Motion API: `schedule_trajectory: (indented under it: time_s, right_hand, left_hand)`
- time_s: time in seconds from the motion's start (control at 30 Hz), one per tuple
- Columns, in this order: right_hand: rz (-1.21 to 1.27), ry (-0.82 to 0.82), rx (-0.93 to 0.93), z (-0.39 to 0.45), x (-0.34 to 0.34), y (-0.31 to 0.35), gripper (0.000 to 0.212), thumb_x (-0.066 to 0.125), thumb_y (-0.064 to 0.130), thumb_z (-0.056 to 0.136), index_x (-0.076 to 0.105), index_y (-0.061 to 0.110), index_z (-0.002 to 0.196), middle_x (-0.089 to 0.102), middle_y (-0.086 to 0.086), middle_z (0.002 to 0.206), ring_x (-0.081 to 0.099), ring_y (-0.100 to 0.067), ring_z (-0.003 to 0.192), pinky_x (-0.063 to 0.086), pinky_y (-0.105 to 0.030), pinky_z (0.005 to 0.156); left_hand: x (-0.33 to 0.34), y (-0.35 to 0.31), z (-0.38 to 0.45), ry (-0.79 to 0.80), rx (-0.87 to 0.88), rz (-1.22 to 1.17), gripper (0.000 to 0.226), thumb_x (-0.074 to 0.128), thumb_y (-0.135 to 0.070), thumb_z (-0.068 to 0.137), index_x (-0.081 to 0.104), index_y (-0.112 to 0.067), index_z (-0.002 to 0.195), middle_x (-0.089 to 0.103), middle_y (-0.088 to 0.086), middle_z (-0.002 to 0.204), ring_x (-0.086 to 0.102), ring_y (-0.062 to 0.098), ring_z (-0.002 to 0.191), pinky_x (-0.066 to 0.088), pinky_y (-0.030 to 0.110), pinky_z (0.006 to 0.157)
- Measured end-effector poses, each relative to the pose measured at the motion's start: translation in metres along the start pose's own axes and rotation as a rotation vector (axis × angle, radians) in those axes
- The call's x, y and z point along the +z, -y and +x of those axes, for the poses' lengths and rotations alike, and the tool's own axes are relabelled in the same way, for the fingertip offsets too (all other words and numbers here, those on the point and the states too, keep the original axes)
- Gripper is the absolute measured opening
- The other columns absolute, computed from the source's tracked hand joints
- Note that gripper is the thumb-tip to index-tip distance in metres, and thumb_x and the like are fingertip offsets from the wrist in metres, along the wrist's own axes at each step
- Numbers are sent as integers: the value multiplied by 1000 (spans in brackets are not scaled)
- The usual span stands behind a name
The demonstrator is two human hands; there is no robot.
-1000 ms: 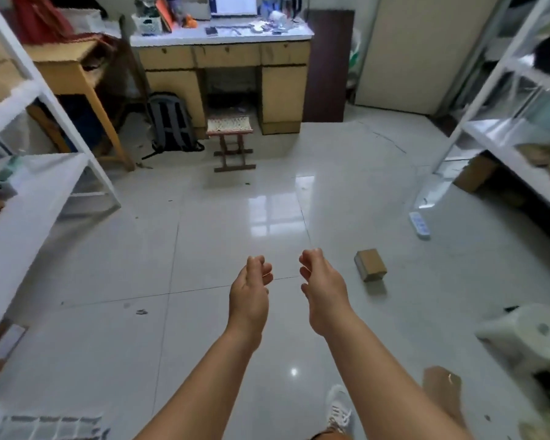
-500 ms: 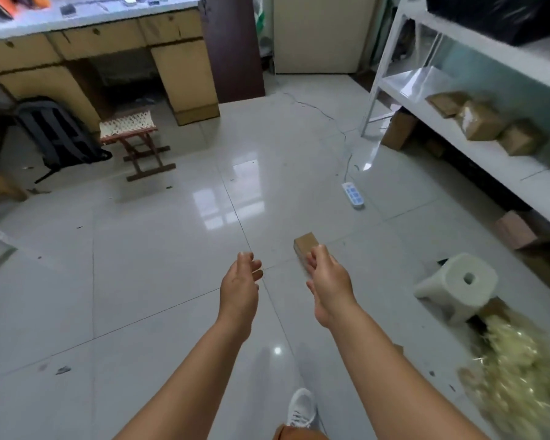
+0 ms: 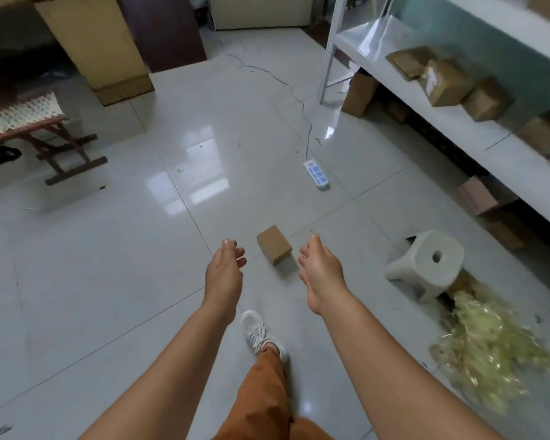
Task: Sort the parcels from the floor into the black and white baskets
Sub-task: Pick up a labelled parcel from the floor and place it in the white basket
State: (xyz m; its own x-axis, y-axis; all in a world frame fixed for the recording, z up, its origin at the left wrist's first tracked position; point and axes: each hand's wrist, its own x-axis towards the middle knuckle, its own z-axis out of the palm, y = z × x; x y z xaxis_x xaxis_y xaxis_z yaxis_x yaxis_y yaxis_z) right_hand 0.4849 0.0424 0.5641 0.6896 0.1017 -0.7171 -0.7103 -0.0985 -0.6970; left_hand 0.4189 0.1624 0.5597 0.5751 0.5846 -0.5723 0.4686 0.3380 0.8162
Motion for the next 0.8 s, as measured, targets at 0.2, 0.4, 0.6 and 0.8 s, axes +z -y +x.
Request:
schedule_trajectory:
  time_s: [0.2,0.4,0.6,0.8]
  right_hand:
    - [-41,-80,37,79,22,47,53,32,42,101,39,11,143,43,-7,146,42,-25,132,31,-44,112]
    - [-37,-116,101,151,38,67,55,32,43,101,36,11,146,41,-7,150,40,-24,136,30,-43,111]
    - [-68,-123,180,224,42,53,54,32,40,102,34,9,146,40,-8,150,41,-23,136,28,-43,114]
    - [-154,-146,253,311,39,12,52,35,41,100,39,10,142,45,-10,145,44,-26,132,31,-44,113]
  left_hand:
    - [32,-31,91,23,-71,12,48,24,-41,103,47,-13,135,56,0,123,53,16,112,39,37,103]
    - [50,-41,173,55,-128,96,46,24,-42,101,48,-17,131,54,0,128,52,16,115,38,36,101]
    - [59,-12,245,77,-169,235,56,22,-48,100,35,-19,146,40,0,149,39,19,136,29,44,114]
    - [72,37,305,103,-259,283,56,21,-48,100,29,-23,149,33,-3,153,32,16,140,24,42,116]
